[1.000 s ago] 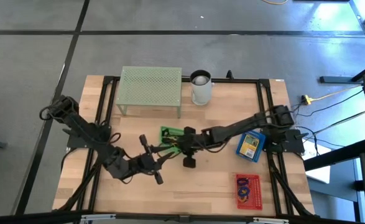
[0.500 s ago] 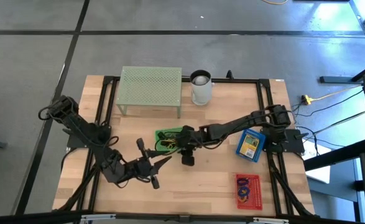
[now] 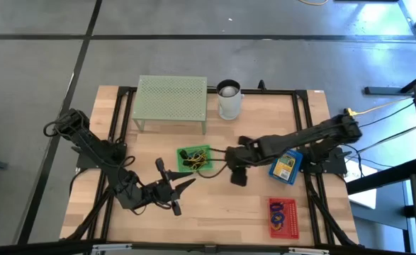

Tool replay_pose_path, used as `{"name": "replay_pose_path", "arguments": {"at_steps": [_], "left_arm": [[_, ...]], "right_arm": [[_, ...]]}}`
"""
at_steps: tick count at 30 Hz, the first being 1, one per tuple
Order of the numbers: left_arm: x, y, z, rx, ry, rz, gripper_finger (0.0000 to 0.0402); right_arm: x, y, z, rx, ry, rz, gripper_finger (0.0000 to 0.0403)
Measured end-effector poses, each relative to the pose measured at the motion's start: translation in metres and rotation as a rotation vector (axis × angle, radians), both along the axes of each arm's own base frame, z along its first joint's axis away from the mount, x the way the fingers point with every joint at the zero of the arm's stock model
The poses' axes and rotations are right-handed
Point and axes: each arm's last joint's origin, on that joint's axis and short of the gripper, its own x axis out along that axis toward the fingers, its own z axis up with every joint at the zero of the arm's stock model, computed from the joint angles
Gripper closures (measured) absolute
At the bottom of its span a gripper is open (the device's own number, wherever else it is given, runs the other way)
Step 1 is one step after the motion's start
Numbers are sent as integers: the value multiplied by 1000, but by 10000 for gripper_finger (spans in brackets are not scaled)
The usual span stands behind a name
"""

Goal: Pick & Place Office Desk Supplies
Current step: Move the blue bin to the center of the table

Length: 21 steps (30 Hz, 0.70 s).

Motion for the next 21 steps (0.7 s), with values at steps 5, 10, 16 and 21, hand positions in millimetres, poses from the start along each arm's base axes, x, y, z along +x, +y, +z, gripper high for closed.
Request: {"name": "replay_pose_path", "arguments": {"at_steps": [5,10,16,21], "left_arm": [[0,-1,-2,0,11,-2,315],[-1,-1,-3,1,14,-2,315],[-1,-1,-3,5,18,10,315],[-1,-1,-4,7,21,11,315]], "right_arm": [[-37,2,-1,5,92,-94,230],[-72,7,-24,99,208,-172,230],[-98,10,-50,102,302,-288,230],[-100,12,-52,71,282,-321,230]]}}
